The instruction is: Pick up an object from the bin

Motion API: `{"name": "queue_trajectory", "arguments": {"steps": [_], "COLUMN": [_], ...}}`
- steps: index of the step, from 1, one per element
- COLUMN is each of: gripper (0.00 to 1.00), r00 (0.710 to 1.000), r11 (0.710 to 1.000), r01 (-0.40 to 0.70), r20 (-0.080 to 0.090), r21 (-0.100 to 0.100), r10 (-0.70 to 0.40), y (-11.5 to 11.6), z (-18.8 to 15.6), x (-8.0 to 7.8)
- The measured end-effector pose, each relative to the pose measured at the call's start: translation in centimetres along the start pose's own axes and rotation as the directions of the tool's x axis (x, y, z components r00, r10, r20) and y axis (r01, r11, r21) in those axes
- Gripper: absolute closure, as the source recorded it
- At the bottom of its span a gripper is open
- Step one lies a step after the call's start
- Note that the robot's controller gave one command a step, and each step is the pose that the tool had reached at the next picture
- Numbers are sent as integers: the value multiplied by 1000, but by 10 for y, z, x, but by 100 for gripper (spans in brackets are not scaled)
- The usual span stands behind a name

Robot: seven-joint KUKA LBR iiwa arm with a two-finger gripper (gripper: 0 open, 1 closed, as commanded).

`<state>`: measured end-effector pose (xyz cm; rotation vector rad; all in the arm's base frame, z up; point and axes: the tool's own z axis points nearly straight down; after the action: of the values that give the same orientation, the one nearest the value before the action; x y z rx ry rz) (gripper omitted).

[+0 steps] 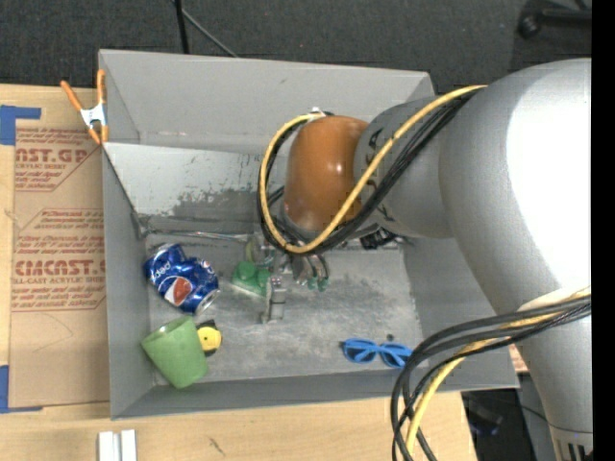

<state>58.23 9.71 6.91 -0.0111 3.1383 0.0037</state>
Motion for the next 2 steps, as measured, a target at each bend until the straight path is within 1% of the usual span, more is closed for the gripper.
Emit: {"name": "queue_trajectory", "arguments": {"steps": [1, 2], "gripper": [0, 100], "r00": [1000, 1000], "r11": [1000, 1000], "r01": [0, 0], "r20": [2, 6], "r21": [-1, -3], "r10": [0, 0], "y": [1, 1], "z": [0, -1], "x": [0, -2]}}
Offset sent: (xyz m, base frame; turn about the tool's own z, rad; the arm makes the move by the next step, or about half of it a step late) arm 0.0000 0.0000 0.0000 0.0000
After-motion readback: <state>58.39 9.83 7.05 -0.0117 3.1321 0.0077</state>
